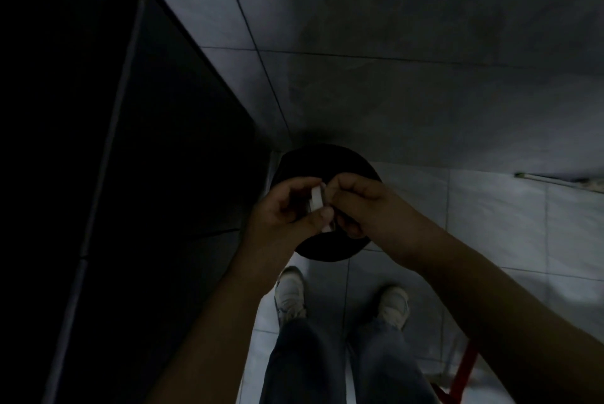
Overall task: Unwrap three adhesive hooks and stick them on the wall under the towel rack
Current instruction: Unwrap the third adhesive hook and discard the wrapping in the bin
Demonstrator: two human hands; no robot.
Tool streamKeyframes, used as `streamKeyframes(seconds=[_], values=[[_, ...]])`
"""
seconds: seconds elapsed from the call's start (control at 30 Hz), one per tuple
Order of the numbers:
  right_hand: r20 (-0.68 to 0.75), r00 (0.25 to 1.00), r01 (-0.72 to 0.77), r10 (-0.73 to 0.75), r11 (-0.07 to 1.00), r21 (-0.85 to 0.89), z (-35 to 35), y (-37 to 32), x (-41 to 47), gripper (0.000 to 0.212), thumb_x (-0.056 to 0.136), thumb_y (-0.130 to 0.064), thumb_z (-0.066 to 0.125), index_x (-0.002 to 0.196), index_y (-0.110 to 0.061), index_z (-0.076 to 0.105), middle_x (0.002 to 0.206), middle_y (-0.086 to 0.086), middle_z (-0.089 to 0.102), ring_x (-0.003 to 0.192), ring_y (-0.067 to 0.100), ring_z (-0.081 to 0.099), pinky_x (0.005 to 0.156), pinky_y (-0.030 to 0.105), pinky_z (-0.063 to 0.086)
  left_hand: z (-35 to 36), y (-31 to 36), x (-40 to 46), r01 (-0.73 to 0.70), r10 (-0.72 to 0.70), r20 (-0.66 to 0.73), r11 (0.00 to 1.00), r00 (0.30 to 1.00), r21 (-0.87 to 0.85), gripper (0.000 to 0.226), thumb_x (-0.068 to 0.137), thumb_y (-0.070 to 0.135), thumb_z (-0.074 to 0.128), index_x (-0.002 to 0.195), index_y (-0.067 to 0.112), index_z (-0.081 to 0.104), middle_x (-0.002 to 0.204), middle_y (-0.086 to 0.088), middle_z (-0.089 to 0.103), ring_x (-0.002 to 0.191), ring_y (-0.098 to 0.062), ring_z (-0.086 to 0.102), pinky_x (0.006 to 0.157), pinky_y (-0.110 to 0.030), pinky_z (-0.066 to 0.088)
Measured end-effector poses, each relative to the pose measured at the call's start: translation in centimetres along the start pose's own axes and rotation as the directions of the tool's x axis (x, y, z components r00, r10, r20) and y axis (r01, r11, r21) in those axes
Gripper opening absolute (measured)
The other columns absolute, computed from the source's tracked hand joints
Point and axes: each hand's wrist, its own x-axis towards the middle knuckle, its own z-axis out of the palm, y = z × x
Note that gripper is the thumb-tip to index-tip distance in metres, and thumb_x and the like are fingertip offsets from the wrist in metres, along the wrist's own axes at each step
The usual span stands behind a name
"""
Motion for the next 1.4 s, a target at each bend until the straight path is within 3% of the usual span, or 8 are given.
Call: streamKeyframes(seconds=[0.2,0.43,0.83,1.2,1.4], values=[[-0.082,0.996,0.038,-0.033,0.998,0.056,0.2,0.6,-0.1,0.026,0.093,-0.009,0.048,0.069,-0.011,0.056,0.041,-0.011,0.05,0.037,-0.003,0.046,0.04,0.007,0.036,0.5,-0.6,-0.2,0.069,-0.067,0.015,0.985,0.998,-0.158,0.046,0.059,0.032,0.079,0.104,0.034,0.071,0.113,0.004,0.073,0.107,-0.015,0.068,0.076,-0.026,0.057],[-0.125,0.991,0.058,-0.057,0.998,0.011,0.8,1.7,0.5,0.024,0.091,-0.009,0.052,0.067,-0.009,0.057,0.039,-0.012,0.051,0.036,-0.003,0.046,0.039,0.007,0.036,0.6,-1.6,-0.8,0.109,-0.12,-0.018,0.95,0.993,-0.292,0.04,0.072,0.017,0.067,0.112,0.019,0.067,0.113,-0.003,0.074,0.107,-0.019,0.069,0.08,-0.03,0.058],[-0.142,0.989,0.041,-0.047,0.998,-0.047,0.8,2.5,1.2,0.034,0.09,-0.01,0.052,0.057,-0.017,0.053,0.039,-0.012,0.049,0.038,-0.002,0.044,0.041,0.009,0.036,1.6,-2.1,-1.3,0.165,-0.211,-0.038,0.853,0.977,-0.494,0.035,0.069,0.028,0.067,0.102,0.018,0.073,0.104,-0.005,0.076,0.097,-0.016,0.072,0.07,-0.029,0.059],[-0.236,0.971,-0.005,-0.023,0.993,-0.118,0.0,2.4,1.5,0.038,0.087,-0.01,0.051,0.05,-0.019,0.046,0.033,-0.013,0.044,0.033,-0.002,0.04,0.036,0.009,0.029,3.5,-2.1,-0.6,0.134,-0.282,-0.156,0.784,0.946,-0.605,0.051,0.063,0.032,0.07,0.11,0.013,0.068,0.11,-0.009,0.072,0.099,-0.019,0.07,0.071,-0.03,0.059],[-0.192,0.977,-0.087,0.091,0.996,0.026,-1.2,2.4,1.0,0.038,0.085,-0.005,0.046,0.049,-0.014,0.041,0.038,-0.004,0.036,0.033,0.008,0.028,0.036,0.017,0.023,3.2,-2.1,-0.3,0.218,-0.313,-0.044,0.748,0.949,-0.626,0.04,0.065,0.035,0.067,0.1,0.015,0.07,0.098,-0.006,0.073,0.087,-0.016,0.071,0.061,-0.027,0.057]])
